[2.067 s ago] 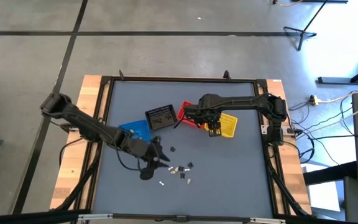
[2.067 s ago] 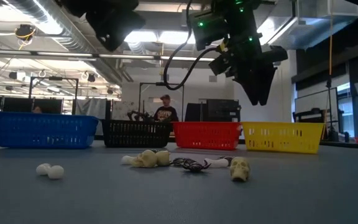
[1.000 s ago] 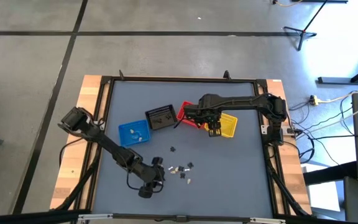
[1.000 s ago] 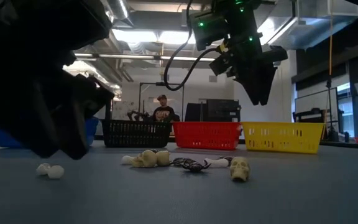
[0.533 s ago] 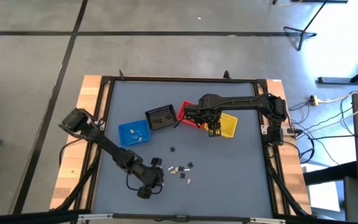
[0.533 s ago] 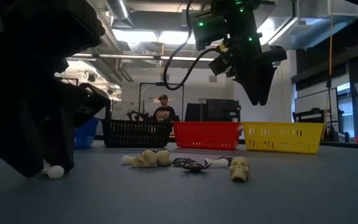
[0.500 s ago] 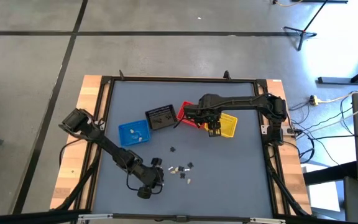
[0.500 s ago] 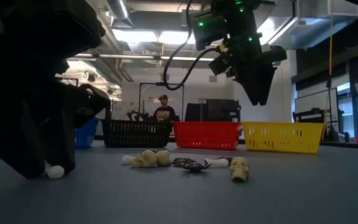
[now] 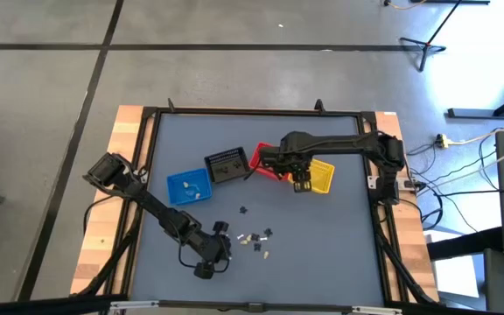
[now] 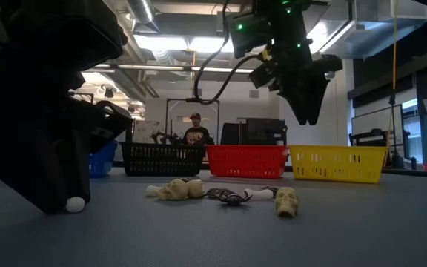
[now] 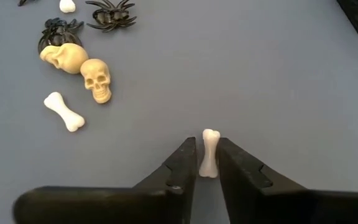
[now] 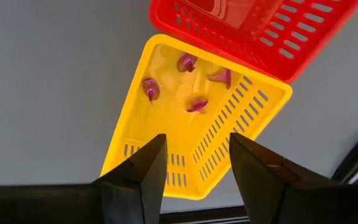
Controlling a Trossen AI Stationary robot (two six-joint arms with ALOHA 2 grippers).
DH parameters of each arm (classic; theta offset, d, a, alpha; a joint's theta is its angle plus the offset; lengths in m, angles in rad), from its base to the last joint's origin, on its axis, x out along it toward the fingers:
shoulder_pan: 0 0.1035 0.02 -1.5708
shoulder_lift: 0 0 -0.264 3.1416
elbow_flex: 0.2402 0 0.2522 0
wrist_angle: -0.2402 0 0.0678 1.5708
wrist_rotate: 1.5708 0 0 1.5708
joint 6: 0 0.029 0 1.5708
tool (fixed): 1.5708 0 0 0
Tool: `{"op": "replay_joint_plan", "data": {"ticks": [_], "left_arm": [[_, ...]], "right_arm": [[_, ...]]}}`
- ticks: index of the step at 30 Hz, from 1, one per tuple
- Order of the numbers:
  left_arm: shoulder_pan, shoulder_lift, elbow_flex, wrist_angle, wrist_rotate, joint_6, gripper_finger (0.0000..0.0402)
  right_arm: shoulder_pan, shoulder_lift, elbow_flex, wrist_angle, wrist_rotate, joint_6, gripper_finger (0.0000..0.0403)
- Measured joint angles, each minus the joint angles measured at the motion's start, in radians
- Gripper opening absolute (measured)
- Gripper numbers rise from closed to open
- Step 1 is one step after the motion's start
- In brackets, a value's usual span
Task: Sort Halloween decoration
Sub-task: Put the white bone toy into the red bin
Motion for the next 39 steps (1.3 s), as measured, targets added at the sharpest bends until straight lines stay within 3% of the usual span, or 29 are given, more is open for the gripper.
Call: {"op": "replay_joint_plan", "data": {"ticks": [8, 21, 31, 39], "left_arm": [[0.000, 0.000, 0.000, 0.001, -0.003, -0.004, 0.0004], [0.000, -0.004, -0.001, 0.004, -0.015, -0.009, 0.0000], [0.000, -0.028, -0.004, 0.001, -0.017, -0.036, 0.0000], [0.000, -0.030, -0.004, 0.025, -0.018, -0.061, 0.0000]], "right_arm": [[0.001, -0.126, 0.000, 0.031, -0.001, 0.053, 0.0172], [0.093, -0.293, 0.000, 0.058, 0.025, 0.149, 0.0172], [0.230, -0.327, -0.002, 0.060, 0.152, 0.248, 0.0172], [0.299, -0.342, -0.155, 0.110, 0.201, 0.315, 0.0172]]}}
